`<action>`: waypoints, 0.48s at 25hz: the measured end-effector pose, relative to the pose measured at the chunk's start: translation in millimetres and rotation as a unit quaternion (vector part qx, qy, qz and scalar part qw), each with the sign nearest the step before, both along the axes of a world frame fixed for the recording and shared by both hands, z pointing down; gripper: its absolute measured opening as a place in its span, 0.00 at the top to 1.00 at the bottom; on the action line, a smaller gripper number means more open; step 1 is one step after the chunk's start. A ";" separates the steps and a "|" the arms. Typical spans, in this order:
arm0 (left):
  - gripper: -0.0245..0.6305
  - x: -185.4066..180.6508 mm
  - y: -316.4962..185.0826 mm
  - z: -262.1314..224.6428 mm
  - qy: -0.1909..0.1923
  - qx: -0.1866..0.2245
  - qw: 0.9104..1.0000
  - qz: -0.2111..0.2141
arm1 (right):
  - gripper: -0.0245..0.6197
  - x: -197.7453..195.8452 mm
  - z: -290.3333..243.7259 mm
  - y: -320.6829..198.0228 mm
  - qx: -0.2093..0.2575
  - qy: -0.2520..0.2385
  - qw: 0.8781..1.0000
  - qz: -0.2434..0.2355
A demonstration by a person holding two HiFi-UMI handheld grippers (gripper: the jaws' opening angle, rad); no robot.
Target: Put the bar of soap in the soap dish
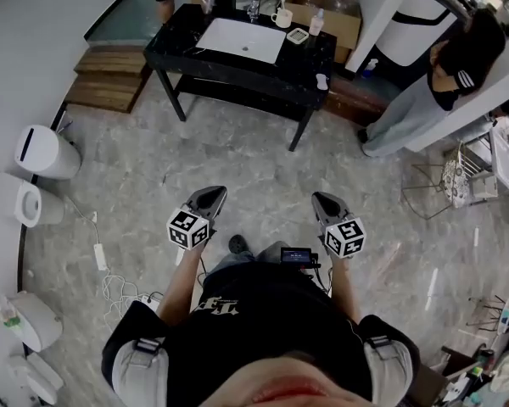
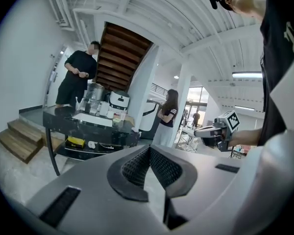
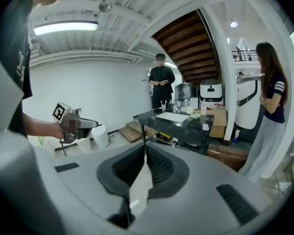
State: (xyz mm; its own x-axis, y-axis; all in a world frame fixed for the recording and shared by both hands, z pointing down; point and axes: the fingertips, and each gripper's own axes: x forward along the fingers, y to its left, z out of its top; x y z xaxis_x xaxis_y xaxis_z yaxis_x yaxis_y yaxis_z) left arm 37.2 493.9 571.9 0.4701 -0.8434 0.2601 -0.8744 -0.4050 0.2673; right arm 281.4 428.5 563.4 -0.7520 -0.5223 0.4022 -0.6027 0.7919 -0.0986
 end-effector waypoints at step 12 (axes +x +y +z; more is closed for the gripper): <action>0.95 -56.0 -136.6 9.6 -0.004 -0.018 1.000 0.020 | 0.95 -56.6 31.4 -179.3 -0.022 -0.013 1.000 0.018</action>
